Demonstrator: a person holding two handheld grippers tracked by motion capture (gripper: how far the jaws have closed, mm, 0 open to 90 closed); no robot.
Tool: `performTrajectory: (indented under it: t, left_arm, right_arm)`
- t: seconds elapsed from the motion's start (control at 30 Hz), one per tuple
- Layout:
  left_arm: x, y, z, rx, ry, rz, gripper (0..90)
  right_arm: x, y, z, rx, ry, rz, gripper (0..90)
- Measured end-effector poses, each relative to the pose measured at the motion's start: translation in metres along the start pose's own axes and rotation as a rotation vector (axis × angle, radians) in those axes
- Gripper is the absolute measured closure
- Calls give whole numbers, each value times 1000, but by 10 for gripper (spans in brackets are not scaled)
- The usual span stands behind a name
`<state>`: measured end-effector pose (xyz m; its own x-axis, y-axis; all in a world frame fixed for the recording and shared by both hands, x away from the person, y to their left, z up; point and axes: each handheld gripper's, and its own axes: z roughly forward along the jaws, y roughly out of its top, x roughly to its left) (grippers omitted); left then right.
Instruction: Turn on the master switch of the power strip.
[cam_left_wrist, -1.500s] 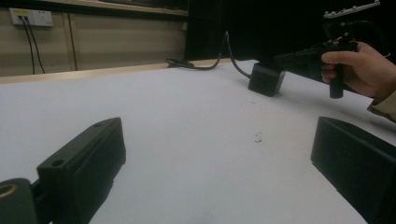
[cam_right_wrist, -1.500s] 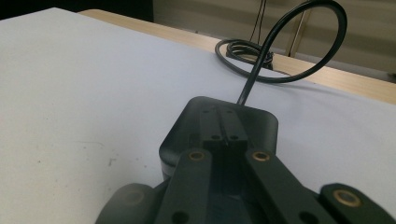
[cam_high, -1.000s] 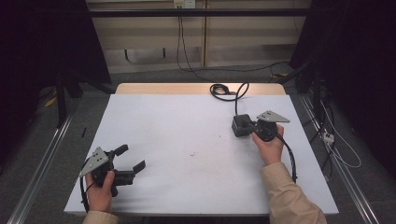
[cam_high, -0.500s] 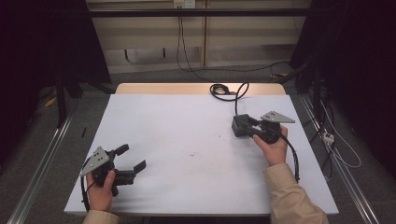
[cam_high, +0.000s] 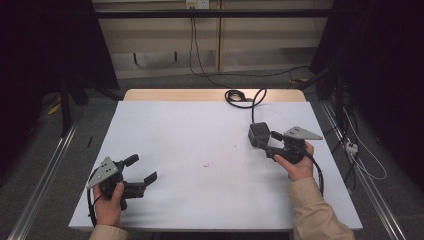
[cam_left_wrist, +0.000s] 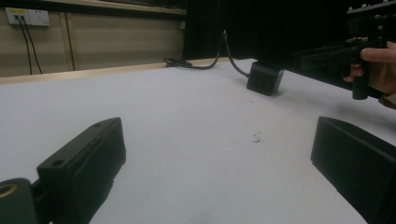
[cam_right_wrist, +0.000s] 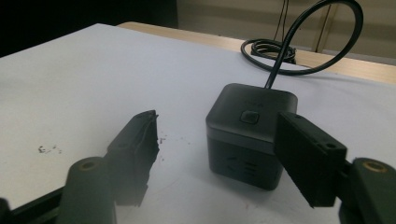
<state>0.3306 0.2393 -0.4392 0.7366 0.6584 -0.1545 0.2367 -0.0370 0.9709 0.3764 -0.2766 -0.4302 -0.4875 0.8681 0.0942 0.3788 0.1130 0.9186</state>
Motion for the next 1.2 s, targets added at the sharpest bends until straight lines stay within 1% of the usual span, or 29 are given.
performTrajectory:
  t: [0.1,0.3,0.37,0.53,0.6,0.73,0.9,1.03,1.2]
  left_arm:
    - [0,0,0,1,-1,2,28]
    - [0,1,-1,0,-2,3,28]
    - [0,1,-1,-3,-3,3,28]
    - [0,1,-1,-1,-3,3,28]
    - [0,1,-1,-2,-4,3,28]
    - [-1,1,-2,-6,-1,1,28]
    - [0,1,-2,-5,0,3,28]
    - [0,1,-2,-5,1,3,28]
    - [0,1,-2,-6,2,1,28]
  right_arm:
    - [3,-1,-5,4,6,-3,265]
    - [8,-7,-13,2,21,10,247]
    - [9,-8,-15,3,28,2,232]
    - [11,-12,-21,7,26,-5,224]
    - [12,-13,-23,10,28,-1,216]
    - [12,-17,-27,17,27,1,185]
    - [15,-20,-32,21,25,-9,169]
    - [16,-23,-34,23,25,3,156]
    - [20,-28,-38,28,28,-8,141]
